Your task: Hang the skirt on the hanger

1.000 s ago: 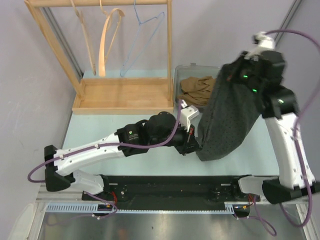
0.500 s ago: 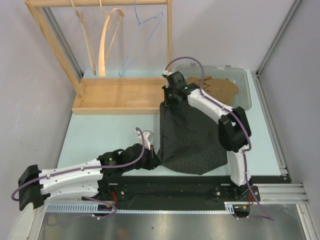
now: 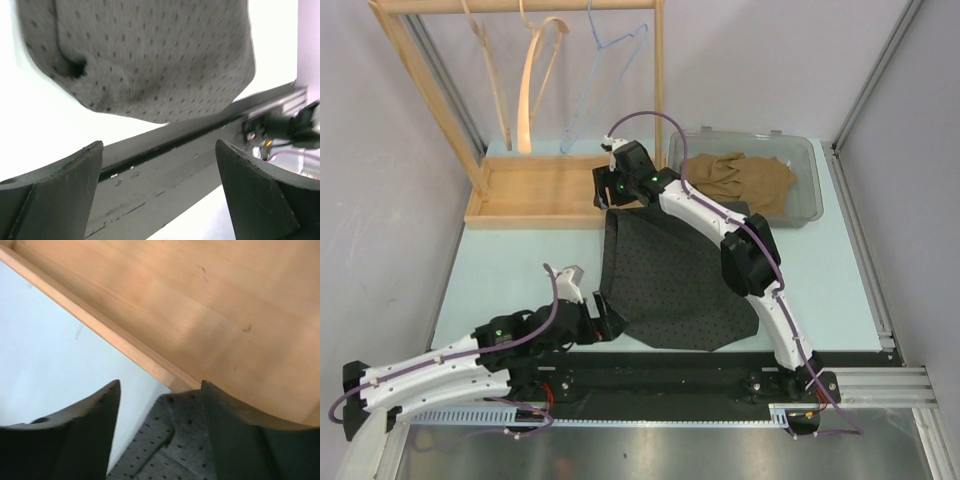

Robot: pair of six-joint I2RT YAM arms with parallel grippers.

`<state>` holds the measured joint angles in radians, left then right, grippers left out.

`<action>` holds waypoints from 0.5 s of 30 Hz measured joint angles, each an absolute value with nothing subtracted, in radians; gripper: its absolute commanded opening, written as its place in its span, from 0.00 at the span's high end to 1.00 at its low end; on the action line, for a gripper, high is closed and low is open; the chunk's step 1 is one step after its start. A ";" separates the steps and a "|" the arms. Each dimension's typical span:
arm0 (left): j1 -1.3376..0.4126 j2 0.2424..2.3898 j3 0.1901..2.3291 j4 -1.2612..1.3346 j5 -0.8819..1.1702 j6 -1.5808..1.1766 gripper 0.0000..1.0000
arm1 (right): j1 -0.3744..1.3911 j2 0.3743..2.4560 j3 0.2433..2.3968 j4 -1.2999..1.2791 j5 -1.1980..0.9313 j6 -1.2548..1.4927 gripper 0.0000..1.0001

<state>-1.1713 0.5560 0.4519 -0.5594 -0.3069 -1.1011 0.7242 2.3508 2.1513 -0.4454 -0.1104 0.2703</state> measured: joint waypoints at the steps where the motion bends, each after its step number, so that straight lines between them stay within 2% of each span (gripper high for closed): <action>1: -1.171 0.546 0.472 -0.585 -0.323 -1.102 0.03 | 0.725 2.348 2.156 -0.429 -0.110 0.271 0.24; 7: -1.164 0.564 0.615 -0.684 -0.429 -1.092 0.00 | 0.729 2.253 2.096 -0.435 -0.075 0.294 0.23; 15: -1.084 0.704 0.716 -0.725 -0.462 -1.028 0.00 | 0.727 1.795 1.699 -0.445 0.018 0.340 0.29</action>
